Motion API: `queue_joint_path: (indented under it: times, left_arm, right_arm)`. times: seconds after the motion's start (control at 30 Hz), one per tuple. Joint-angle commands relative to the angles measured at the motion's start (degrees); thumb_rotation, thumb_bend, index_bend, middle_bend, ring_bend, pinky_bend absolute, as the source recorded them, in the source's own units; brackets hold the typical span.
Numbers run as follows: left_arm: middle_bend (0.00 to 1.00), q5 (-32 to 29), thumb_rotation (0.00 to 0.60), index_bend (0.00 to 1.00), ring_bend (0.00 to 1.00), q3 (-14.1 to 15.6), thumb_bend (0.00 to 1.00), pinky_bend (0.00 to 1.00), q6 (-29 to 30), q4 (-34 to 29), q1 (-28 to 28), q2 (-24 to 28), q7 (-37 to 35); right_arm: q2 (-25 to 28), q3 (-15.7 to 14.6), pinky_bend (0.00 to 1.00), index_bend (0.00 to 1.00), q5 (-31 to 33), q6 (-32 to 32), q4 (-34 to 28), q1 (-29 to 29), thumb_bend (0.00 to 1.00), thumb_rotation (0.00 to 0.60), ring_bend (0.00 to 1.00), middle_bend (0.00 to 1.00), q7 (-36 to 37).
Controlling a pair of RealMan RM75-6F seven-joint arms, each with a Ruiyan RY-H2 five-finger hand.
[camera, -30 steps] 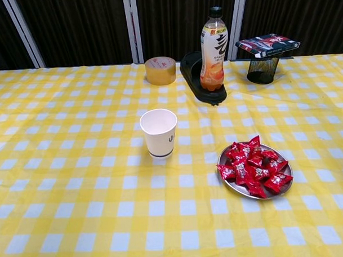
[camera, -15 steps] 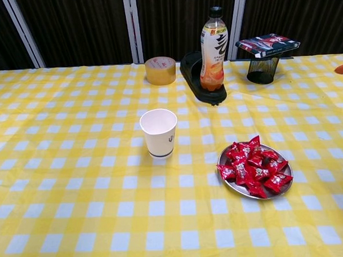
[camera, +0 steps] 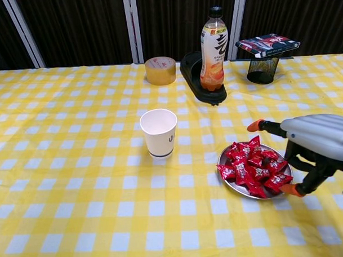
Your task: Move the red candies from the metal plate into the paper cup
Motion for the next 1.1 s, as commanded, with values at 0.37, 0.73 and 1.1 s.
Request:
queue_joint_path:
  times: [0.37, 0.73, 1.1]
  left_arm:
    - [0.0, -0.6, 0.6, 0.0, 0.0, -0.1, 0.05, 0.0, -0.6, -0.3, -0.1, 0.3, -0.6]
    - [0.0, -1.3, 0.6, 0.0, 0.0, -0.2, 0.05, 0.0, -1.4, -0.6, -0.3, 0.5, -0.7]
    - [0.0, -1.8, 0.6, 0.0, 0.0, -0.2, 0.05, 0.0, -1.9, -0.8, -0.4, 0.7, -1.0]
  right_arm:
    - [-7.4, 2.6, 0.95, 0.22, 4.1, 0.8, 5.5, 3.7, 0.31, 0.6, 0.92, 0.89, 0.0]
    - [-9.1, 2.2, 0.95, 0.28, 5.5, 0.2, 8.6, 5.2, 0.31, 0.6, 0.92, 0.89, 0.9]
    - [-10.8, 1.9, 0.95, 0.39, 6.9, -0.3, 11.6, 6.4, 0.37, 0.6, 0.92, 0.89, 1.6]
